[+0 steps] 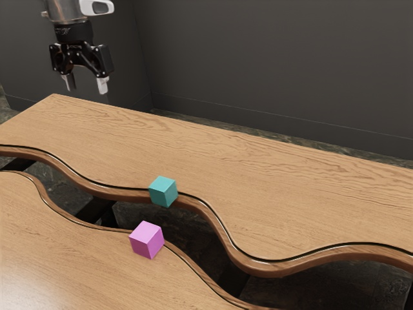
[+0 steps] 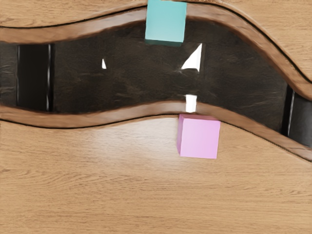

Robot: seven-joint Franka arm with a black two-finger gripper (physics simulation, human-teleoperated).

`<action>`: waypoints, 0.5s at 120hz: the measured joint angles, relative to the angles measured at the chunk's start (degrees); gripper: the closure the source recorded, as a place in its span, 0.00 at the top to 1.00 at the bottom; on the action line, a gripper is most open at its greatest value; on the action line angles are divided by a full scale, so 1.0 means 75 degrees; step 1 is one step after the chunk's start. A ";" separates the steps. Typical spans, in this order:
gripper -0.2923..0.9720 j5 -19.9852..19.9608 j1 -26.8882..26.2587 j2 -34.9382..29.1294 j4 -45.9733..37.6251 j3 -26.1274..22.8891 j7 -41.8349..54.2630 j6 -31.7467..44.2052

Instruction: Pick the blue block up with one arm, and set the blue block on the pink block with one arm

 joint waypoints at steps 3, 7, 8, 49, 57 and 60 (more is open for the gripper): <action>0.77 0.0002 0.0022 0.0000 0.0002 -0.0001 -0.0017 0.0011; 0.77 0.0004 0.0050 -0.0001 0.0004 -0.0002 -0.0038 0.0024; 0.77 0.0004 0.0056 -0.0001 0.0005 -0.0003 -0.0043 0.0027; 0.77 0.0563 -0.0148 0.0200 0.1352 -0.1039 0.0404 -0.0083; 0.77 0.0604 -0.0277 0.0078 0.0243 -0.1115 0.0533 0.0273; 0.77 0.0616 -0.0301 -0.0079 -0.0378 -0.1117 0.0577 0.0503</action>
